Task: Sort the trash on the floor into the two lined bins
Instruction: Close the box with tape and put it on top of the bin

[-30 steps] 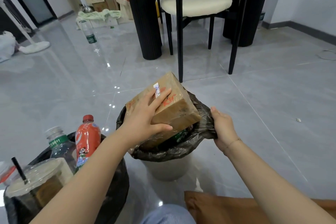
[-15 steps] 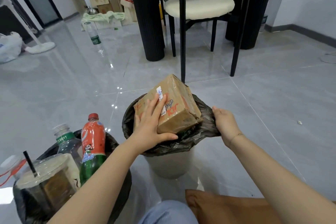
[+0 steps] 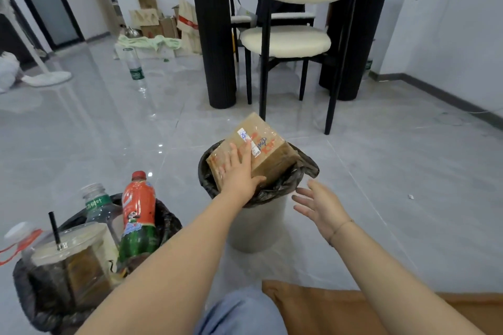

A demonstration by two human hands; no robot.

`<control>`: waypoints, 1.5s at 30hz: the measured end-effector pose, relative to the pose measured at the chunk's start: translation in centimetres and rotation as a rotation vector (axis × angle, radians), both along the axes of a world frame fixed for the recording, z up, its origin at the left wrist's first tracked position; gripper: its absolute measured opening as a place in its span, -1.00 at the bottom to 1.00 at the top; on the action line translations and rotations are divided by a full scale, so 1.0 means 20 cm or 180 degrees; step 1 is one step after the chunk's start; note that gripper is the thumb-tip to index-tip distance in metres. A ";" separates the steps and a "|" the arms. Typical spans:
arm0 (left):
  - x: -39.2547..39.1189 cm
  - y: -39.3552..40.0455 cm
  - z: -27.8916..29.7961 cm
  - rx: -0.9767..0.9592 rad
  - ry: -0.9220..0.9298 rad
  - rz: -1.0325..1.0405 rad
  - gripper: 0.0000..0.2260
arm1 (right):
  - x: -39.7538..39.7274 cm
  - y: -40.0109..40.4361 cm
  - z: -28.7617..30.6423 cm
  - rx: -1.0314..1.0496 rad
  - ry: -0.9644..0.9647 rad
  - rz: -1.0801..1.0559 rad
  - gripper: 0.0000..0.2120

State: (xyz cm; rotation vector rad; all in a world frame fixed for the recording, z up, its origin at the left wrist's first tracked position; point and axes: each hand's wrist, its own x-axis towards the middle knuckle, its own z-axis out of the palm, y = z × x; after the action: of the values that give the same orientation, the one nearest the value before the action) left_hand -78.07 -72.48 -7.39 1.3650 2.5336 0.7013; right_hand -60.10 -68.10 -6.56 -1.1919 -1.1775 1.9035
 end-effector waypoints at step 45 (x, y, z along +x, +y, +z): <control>0.05 -1.77 -0.01 -0.0537 0.0657 0.0407 -0.66 | -0.29 -1.03 0.21 0.1377 -0.0501 0.2377 -0.74</control>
State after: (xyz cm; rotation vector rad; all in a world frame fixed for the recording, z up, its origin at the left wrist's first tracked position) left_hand -77.09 -107.80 -7.64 1.2881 2.7867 0.3715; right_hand -65.96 -88.62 -2.39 -0.7158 -2.2136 1.8927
